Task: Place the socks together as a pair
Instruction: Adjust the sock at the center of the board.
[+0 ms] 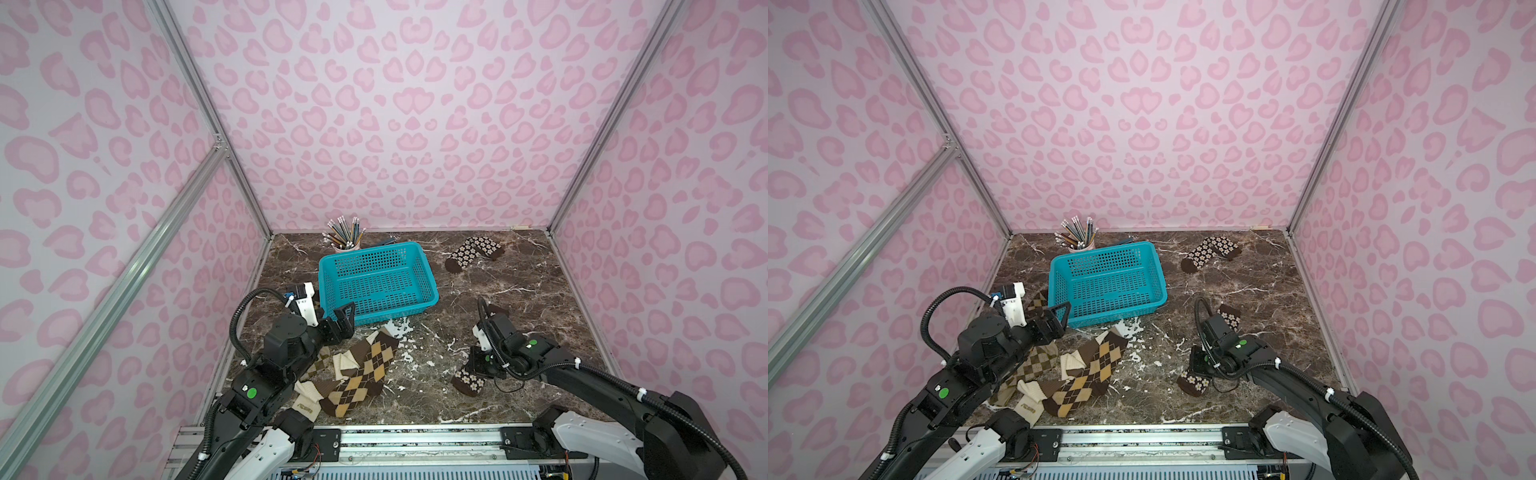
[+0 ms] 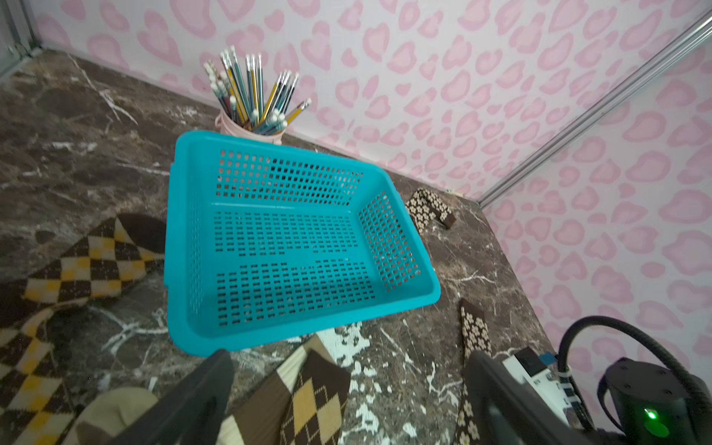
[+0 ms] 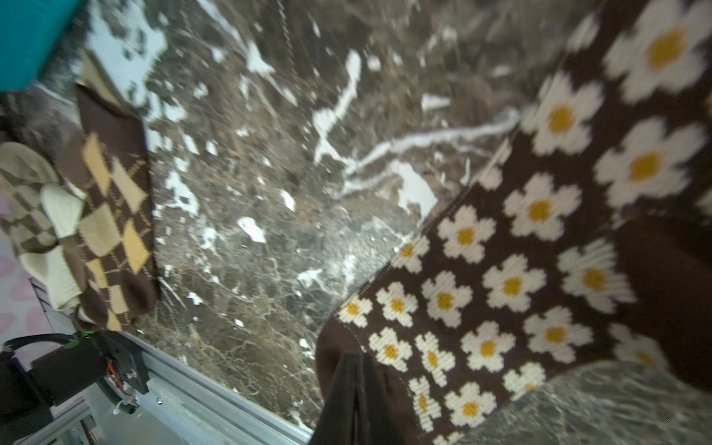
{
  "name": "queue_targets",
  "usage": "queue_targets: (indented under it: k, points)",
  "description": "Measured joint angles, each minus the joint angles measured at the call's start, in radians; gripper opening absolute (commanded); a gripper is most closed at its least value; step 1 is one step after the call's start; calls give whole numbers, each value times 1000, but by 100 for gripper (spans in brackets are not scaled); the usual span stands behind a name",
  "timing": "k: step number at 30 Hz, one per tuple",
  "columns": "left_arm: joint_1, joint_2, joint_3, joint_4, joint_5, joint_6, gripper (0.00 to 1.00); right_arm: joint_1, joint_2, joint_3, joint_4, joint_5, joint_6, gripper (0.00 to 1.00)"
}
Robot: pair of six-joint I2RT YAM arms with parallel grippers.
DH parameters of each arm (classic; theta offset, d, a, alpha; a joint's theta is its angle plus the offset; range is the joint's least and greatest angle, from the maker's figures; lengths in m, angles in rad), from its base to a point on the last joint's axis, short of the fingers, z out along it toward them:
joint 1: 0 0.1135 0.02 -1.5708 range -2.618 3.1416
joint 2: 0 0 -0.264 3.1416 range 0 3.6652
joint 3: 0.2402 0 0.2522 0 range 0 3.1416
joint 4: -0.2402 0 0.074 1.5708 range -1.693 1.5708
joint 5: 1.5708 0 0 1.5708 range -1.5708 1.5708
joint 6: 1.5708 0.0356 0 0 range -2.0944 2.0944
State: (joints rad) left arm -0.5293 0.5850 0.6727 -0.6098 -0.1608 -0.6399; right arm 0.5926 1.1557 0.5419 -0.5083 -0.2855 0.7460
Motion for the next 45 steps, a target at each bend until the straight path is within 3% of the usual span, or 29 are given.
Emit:
queue_targets:
  k: [8,13,20,25,29,34,38,42,45]
  points:
    - [-85,58,-8,-14,19,-6,97,128,158,24,34,-22,76,4]
    - [-115,90,-13,-5,22,1,97,144,190,30,75,-43,113,5]
    - [-143,138,-13,21,31,27,97,143,393,142,243,-171,146,4]
    - [-194,175,-6,32,31,39,97,133,504,226,366,-203,224,9]
    - [-241,203,-1,44,22,38,97,119,486,271,356,-196,260,19]
    - [-277,246,-1,76,6,31,97,6,306,261,278,-200,278,28]
    - [-285,286,3,99,8,10,97,-165,208,278,151,-175,188,27]
    - [-286,354,36,112,26,-15,97,-357,284,326,65,-96,46,22]
    - [-286,388,66,121,38,-15,97,-417,428,406,34,-78,-46,20]
